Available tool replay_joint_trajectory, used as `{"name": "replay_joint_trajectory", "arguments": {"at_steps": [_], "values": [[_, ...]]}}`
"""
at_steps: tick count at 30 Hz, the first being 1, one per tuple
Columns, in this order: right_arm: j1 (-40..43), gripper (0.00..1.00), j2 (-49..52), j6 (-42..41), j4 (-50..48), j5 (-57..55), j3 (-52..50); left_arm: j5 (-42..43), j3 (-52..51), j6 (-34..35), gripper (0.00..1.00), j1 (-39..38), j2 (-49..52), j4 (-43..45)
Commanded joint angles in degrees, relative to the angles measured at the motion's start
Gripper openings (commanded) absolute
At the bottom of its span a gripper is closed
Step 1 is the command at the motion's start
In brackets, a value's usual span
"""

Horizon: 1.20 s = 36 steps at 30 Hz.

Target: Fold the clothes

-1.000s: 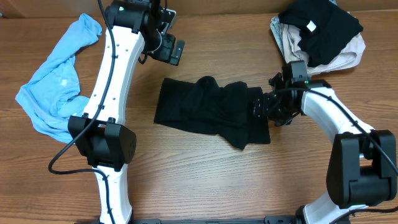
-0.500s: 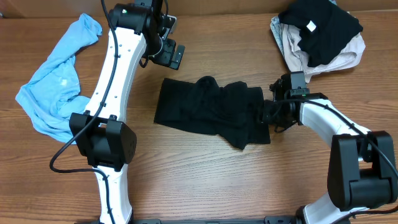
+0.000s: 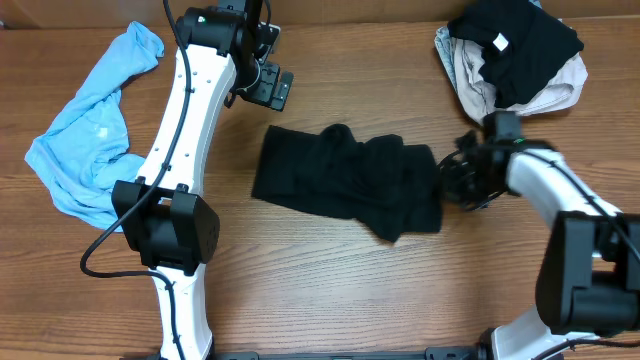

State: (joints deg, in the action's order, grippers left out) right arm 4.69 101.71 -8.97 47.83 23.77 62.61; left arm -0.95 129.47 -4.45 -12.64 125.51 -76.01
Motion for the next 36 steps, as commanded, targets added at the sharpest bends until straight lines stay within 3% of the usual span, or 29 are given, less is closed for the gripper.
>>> {"name": "replay_joint_trajectory", "arguments": {"at_steps": [1, 6, 13, 22, 31, 33, 36], "values": [[5.33, 0.04, -5.11, 5.62, 5.64, 1.84, 7.54, -3.72, -0.28, 0.85, 1.00, 1.20, -0.17, 0.11], [7.93, 0.04, -6.25, 13.75, 16.09, 3.37, 17.53, -3.67, -0.28, 0.87, 1.00, 4.42, -0.17, 0.15], [2.73, 0.04, -6.25, 14.95, 20.31, 8.74, 27.78, -3.48, -0.28, 1.90, 1.00, 9.64, -0.17, 0.48], [-18.45, 0.04, -3.98, 3.43, 9.68, 5.46, 28.15, -1.64, -0.33, 1.88, 1.00, 12.41, -0.17, 1.27], [-37.07, 0.05, 8.44, -3.41, -5.60, -3.58, 28.11, 0.83, -0.37, 1.88, 1.00, 12.24, -0.17, 3.06], [-38.95, 0.18, 11.63, -4.59, -6.51, -3.56, 28.11, 0.83, -0.37, 1.88, 1.00, 12.24, -0.15, 2.99], [-40.26, 0.25, 14.14, -4.57, -6.73, -0.13, 28.11, 0.81, -0.37, 1.86, 1.00, 12.28, -0.15, 3.10]]}}
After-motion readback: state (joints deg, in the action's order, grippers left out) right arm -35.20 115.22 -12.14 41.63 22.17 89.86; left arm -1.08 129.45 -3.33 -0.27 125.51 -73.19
